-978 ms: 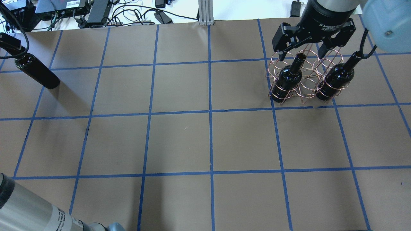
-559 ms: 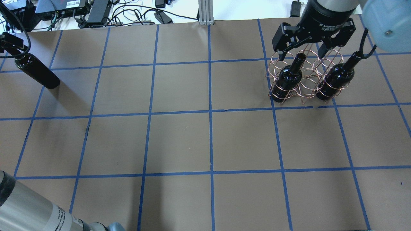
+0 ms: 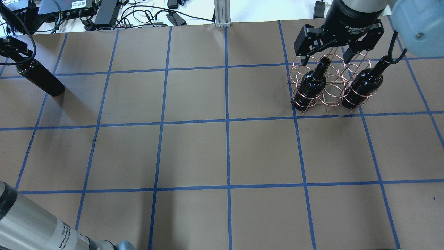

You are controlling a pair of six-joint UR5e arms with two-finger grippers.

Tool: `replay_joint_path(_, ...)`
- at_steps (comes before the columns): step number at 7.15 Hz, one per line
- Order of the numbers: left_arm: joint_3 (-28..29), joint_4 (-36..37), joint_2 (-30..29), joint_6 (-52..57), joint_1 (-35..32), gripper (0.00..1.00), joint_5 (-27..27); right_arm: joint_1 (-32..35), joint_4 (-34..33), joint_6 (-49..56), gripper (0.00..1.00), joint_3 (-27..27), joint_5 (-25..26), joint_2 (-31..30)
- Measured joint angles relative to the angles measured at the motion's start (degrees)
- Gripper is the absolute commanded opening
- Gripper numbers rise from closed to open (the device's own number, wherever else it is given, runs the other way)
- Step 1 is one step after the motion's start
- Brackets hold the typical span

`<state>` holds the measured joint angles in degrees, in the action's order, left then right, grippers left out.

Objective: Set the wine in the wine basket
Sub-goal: 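Lift the dark bottle off the table with the left gripper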

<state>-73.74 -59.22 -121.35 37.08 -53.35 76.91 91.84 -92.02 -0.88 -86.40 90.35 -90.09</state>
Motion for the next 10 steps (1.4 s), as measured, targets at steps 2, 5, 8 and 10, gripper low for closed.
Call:
replay_joint_path(2, -0.1, 0.1, 0.0, 0.0, 0.0, 0.18, 0.0, 0.0, 0.0, 0.0, 1.0, 0.0, 0.0, 0.0)
replay_joint_path(5, -0.1, 0.1, 0.0, 0.7, 0.0, 0.0, 0.0, 0.0, 0.0, 0.0, 1.0, 0.0, 0.0, 0.0)
replay_joint_path(8, -0.3, -0.1, 1.0, 1.0, 0.1, 0.0, -0.3, 0.0, 0.0, 0.0, 1.0, 0.0, 0.0, 0.0)
replay_joint_path(10, -0.8, -1.2, 3.8, -1.6, -1.5, 0.0, 0.0, 0.0, 0.0, 0.0, 1.0, 0.0, 0.0, 0.0)
